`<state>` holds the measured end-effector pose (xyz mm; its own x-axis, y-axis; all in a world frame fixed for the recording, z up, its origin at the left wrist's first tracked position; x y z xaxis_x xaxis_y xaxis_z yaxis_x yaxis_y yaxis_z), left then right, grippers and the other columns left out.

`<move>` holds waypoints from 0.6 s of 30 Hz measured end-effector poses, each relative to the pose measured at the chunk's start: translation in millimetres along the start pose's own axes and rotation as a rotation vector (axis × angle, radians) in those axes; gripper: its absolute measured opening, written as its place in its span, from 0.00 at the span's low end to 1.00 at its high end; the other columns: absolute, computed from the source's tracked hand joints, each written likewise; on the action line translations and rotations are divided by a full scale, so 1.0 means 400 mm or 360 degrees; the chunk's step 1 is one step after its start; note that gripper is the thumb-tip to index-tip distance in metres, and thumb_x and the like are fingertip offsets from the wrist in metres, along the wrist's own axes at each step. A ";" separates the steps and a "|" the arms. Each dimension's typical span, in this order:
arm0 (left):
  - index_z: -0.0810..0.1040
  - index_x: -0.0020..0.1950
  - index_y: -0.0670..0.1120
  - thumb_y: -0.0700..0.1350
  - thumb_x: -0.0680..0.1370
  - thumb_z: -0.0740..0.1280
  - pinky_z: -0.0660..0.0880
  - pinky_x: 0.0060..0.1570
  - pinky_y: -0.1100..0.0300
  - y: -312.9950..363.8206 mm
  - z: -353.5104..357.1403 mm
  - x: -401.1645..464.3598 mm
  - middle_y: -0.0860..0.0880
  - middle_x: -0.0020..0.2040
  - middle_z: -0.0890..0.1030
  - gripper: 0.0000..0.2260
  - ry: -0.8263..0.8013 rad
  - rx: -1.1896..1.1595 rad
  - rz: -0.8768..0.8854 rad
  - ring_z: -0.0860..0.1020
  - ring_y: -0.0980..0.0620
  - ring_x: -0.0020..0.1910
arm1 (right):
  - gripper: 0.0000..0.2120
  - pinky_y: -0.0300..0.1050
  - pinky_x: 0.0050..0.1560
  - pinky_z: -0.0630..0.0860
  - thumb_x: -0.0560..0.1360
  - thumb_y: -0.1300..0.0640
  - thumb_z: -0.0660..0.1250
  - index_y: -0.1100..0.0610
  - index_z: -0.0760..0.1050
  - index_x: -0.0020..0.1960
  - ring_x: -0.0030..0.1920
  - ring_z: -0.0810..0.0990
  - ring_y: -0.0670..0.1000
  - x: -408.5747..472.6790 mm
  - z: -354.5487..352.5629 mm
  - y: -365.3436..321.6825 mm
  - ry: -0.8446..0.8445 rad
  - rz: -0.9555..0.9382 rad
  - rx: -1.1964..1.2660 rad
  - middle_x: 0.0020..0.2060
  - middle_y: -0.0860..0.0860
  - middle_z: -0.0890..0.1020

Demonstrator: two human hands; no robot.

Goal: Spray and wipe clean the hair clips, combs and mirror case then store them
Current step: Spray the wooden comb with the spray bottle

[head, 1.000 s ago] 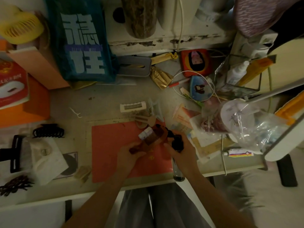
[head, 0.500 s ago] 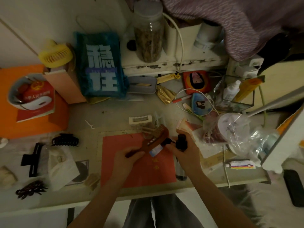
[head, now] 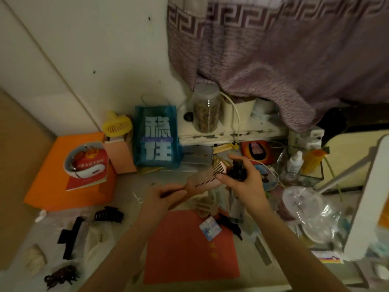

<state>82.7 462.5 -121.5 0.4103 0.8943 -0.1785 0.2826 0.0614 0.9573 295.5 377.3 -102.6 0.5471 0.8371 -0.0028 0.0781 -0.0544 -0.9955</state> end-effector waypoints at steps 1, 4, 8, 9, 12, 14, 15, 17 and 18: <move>0.82 0.43 0.55 0.39 0.72 0.73 0.75 0.39 0.72 0.027 -0.009 0.002 0.59 0.38 0.84 0.10 -0.0008 0.0021 0.0045 0.81 0.64 0.40 | 0.21 0.51 0.47 0.79 0.67 0.59 0.77 0.48 0.75 0.56 0.45 0.80 0.51 0.005 0.004 -0.023 -0.0010 -0.0037 0.0015 0.44 0.44 0.79; 0.83 0.43 0.52 0.37 0.71 0.74 0.74 0.39 0.75 0.113 -0.044 0.007 0.62 0.40 0.84 0.09 0.0023 0.0013 0.0223 0.80 0.66 0.42 | 0.18 0.48 0.41 0.78 0.68 0.64 0.75 0.51 0.76 0.54 0.42 0.79 0.53 0.021 0.011 -0.092 0.0021 -0.0153 0.0073 0.42 0.51 0.80; 0.83 0.44 0.52 0.39 0.70 0.74 0.73 0.37 0.76 0.230 -0.089 0.006 0.67 0.39 0.82 0.09 0.0061 -0.0077 0.0357 0.79 0.69 0.41 | 0.16 0.39 0.36 0.79 0.68 0.67 0.75 0.55 0.76 0.52 0.37 0.80 0.47 0.039 0.016 -0.190 0.0119 -0.0265 0.0229 0.38 0.50 0.79; 0.83 0.46 0.52 0.41 0.69 0.74 0.74 0.37 0.75 0.259 -0.100 0.006 0.66 0.40 0.83 0.09 0.0063 -0.0123 0.0385 0.80 0.67 0.42 | 0.16 0.39 0.35 0.79 0.68 0.67 0.75 0.55 0.76 0.51 0.36 0.80 0.47 0.043 0.016 -0.216 0.0141 -0.0292 0.0280 0.38 0.50 0.79; 0.81 0.51 0.53 0.47 0.65 0.73 0.77 0.37 0.70 0.336 -0.133 0.005 0.61 0.43 0.84 0.15 0.0037 -0.0229 0.0440 0.82 0.61 0.43 | 0.15 0.40 0.32 0.78 0.69 0.67 0.74 0.54 0.76 0.50 0.33 0.80 0.47 0.053 0.012 -0.293 0.0177 -0.0364 0.0432 0.38 0.51 0.78; 0.80 0.52 0.55 0.47 0.65 0.72 0.80 0.39 0.66 0.373 -0.151 0.004 0.61 0.43 0.84 0.16 0.0044 -0.0218 0.0483 0.83 0.60 0.44 | 0.14 0.40 0.32 0.78 0.69 0.67 0.74 0.55 0.76 0.51 0.34 0.80 0.47 0.059 0.008 -0.340 0.0200 -0.0410 0.0519 0.40 0.52 0.79; 0.80 0.53 0.55 0.47 0.65 0.72 0.80 0.39 0.64 0.388 -0.156 0.003 0.61 0.44 0.84 0.17 0.0042 -0.0215 0.0491 0.83 0.59 0.44 | 0.14 0.42 0.34 0.79 0.69 0.66 0.74 0.54 0.76 0.50 0.35 0.81 0.48 0.061 0.005 -0.361 0.0221 -0.0433 0.0556 0.41 0.52 0.80; 0.79 0.54 0.53 0.44 0.68 0.72 0.80 0.40 0.63 0.410 -0.164 0.000 0.58 0.44 0.85 0.15 0.0034 -0.0272 0.0488 0.83 0.56 0.44 | 0.14 0.44 0.38 0.80 0.69 0.66 0.74 0.52 0.76 0.49 0.39 0.82 0.51 0.063 0.000 -0.401 0.0267 -0.0480 0.0614 0.42 0.51 0.81; 0.79 0.53 0.51 0.42 0.69 0.72 0.80 0.39 0.64 0.421 -0.169 -0.001 0.54 0.44 0.85 0.14 0.0034 -0.0329 0.0497 0.84 0.54 0.43 | 0.14 0.44 0.37 0.80 0.69 0.66 0.74 0.51 0.76 0.49 0.40 0.82 0.51 0.063 -0.001 -0.421 0.0277 -0.0503 0.0633 0.42 0.51 0.81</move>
<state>71.6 502.5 55.1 0.4302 0.8931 0.1318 -0.0354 -0.1292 0.9910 296.6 407.3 65.2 0.6808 0.6746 0.2853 -0.0417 0.4246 -0.9044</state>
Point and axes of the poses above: each hand's wrist, its own x-axis towards the middle knuckle, its own z-axis out of the palm, y = z × x, the point moved 6 cm from there along x, towards the middle knuckle
